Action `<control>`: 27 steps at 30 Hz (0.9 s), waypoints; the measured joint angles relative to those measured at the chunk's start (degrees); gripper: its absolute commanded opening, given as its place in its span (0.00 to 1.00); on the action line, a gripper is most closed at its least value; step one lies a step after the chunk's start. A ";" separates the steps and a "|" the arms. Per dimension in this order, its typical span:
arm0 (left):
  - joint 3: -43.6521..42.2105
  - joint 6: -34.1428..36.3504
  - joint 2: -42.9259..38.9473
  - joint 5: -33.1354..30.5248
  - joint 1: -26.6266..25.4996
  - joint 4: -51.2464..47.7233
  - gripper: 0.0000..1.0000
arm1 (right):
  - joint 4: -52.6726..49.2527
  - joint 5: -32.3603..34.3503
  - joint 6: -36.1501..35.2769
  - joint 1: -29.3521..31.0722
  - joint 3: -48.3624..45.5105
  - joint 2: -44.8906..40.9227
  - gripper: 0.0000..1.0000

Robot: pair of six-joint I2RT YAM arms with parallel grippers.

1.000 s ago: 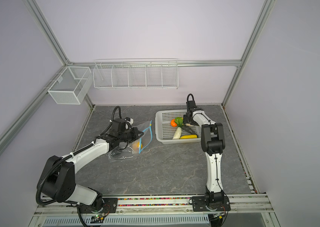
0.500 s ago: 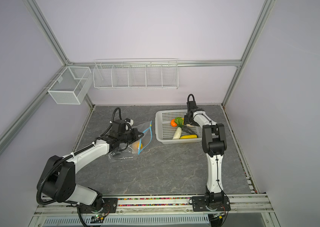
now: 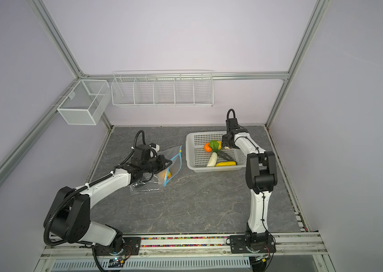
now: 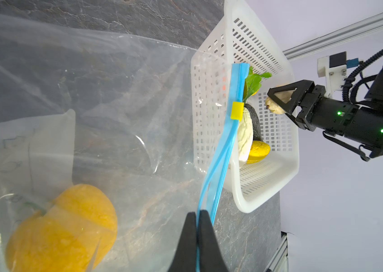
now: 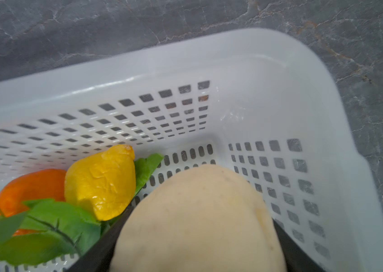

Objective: Place the food in the zip-top bag and seal the zipper
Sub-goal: 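Lift the beige pear with the right gripper and carry it to the bag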

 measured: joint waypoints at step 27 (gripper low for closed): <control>0.46 -1.99 -2.19 0.13 0.00 -0.72 0.00 | 13.09 -14.36 -1.11 21.07 -23.61 -29.97 0.69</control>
